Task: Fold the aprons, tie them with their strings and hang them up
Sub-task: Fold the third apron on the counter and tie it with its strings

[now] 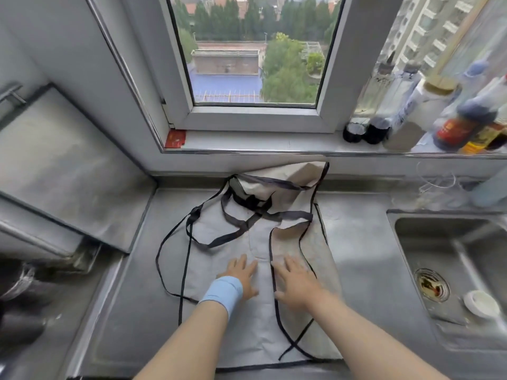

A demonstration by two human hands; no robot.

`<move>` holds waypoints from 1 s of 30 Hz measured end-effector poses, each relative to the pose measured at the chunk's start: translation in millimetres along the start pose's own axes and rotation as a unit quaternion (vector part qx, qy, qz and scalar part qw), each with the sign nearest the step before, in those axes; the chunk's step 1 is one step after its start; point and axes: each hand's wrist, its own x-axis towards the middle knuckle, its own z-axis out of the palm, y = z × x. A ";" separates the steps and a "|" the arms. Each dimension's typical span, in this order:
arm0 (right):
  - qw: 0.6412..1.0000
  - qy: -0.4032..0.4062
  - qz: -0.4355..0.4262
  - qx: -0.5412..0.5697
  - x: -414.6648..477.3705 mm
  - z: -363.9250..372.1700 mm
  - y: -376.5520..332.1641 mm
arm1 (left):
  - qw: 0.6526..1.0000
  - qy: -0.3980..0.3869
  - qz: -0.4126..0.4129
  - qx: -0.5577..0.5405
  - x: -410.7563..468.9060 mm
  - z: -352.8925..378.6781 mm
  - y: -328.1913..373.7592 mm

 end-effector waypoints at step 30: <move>0.783 0.260 0.057 0.561 -21.2 -48.5 -4.3 | 0.895 0.106 -0.153 -0.406 -30.9 21.8 28.0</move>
